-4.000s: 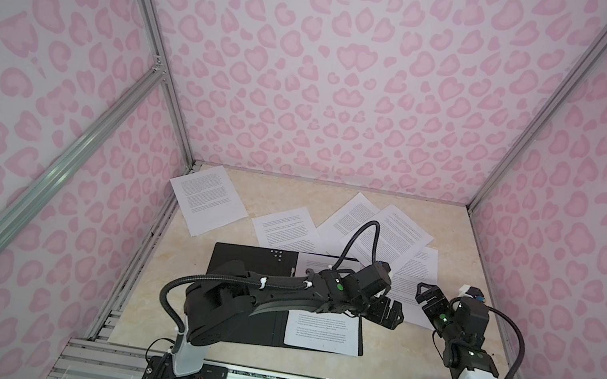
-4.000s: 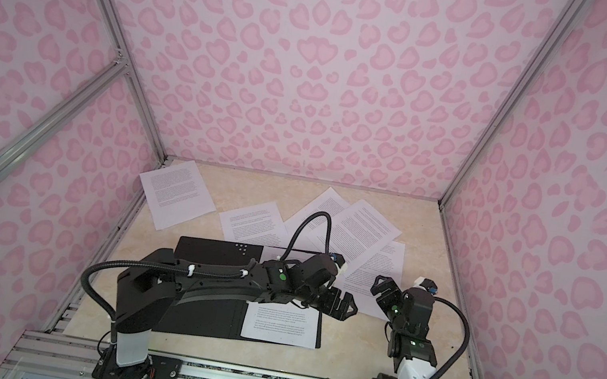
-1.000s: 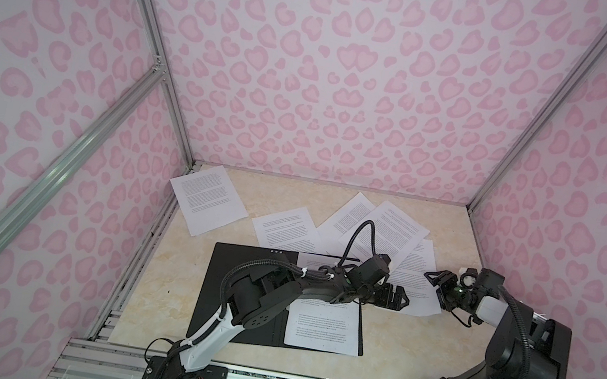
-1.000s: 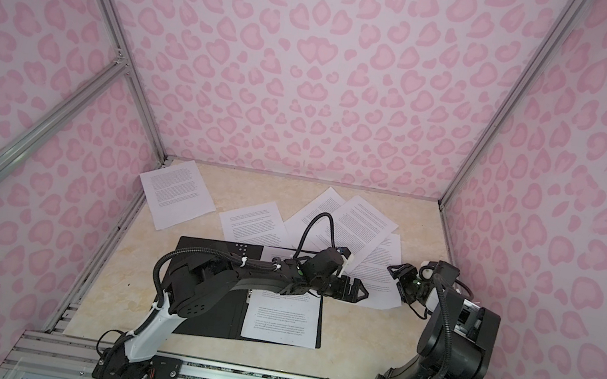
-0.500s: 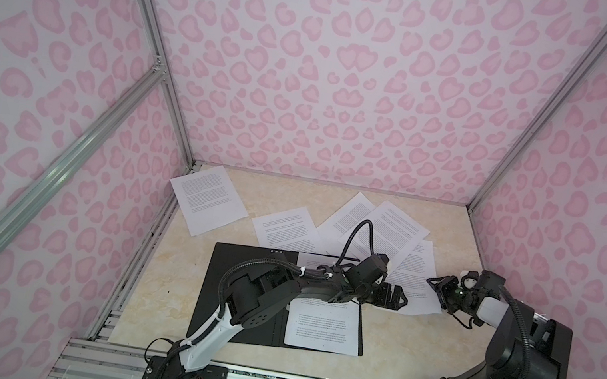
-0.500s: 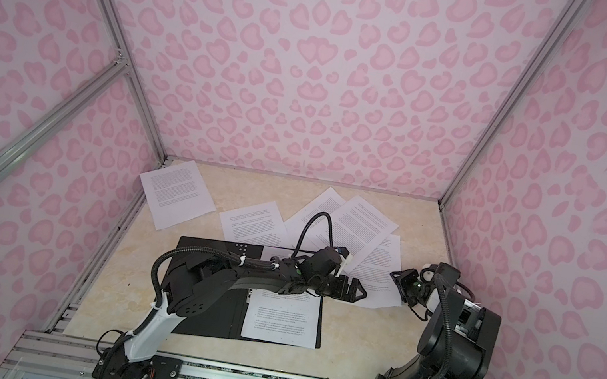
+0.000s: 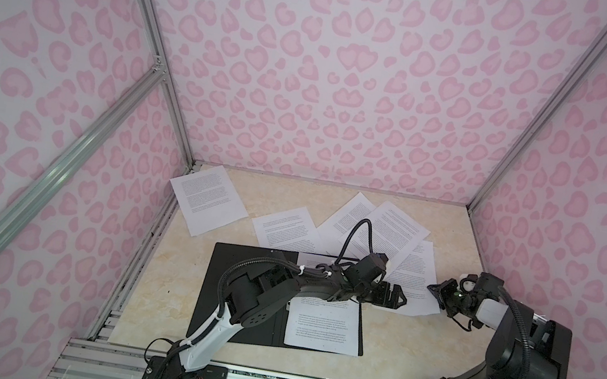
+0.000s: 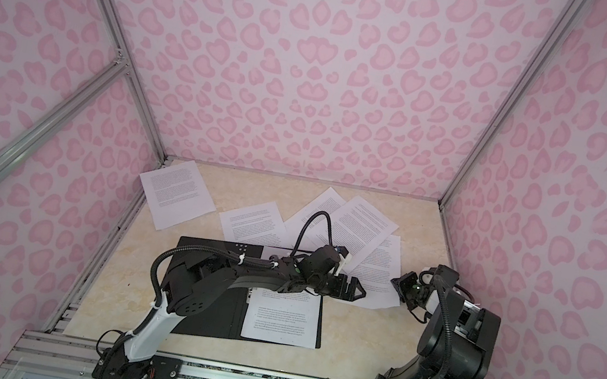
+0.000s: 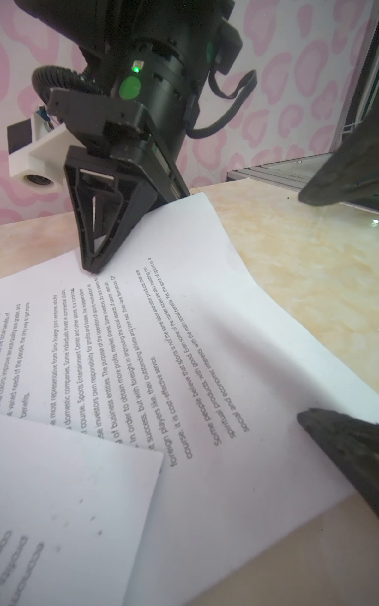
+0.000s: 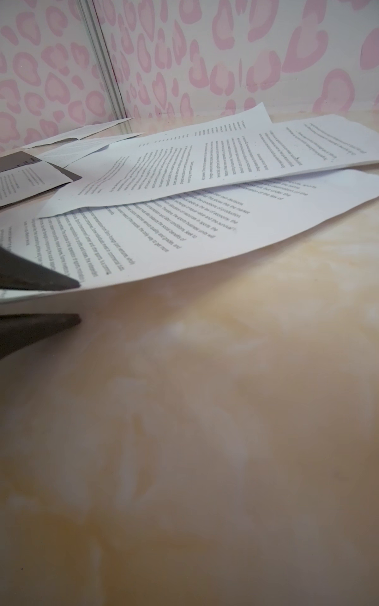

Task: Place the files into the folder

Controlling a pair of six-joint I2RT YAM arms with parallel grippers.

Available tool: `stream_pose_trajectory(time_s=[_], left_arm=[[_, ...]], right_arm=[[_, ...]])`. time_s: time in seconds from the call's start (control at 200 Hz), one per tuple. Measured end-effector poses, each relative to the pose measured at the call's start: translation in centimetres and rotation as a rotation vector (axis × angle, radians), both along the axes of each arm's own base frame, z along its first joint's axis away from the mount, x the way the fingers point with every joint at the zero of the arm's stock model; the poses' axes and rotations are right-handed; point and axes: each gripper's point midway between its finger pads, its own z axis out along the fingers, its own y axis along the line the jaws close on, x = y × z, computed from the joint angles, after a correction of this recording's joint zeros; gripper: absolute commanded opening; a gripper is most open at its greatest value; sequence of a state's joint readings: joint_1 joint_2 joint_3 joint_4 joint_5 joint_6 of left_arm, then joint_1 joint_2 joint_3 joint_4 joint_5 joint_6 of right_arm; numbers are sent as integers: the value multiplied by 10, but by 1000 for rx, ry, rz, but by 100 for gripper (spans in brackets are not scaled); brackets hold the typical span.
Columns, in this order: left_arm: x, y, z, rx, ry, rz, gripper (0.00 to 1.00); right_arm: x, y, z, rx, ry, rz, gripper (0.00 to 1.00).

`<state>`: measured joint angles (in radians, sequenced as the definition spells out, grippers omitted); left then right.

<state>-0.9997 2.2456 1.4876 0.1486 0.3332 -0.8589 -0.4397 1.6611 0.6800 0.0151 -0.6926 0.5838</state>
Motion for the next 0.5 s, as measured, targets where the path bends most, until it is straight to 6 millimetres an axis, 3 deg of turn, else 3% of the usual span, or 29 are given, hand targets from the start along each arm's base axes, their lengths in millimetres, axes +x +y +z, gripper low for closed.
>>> stream_pose_trajectory(time_s=[0.1, 0.31, 0.5], left_arm=[[1, 2, 4, 12, 0, -4, 100], [-2, 7, 13, 89, 2, -51, 99], [2, -9, 53, 14, -69, -149, 98]], right_arm=[[-2, 2, 4, 0, -2, 2, 0], [0, 8, 27, -15, -49, 19, 0], [-4, 11, 53, -31, -106, 18, 0]])
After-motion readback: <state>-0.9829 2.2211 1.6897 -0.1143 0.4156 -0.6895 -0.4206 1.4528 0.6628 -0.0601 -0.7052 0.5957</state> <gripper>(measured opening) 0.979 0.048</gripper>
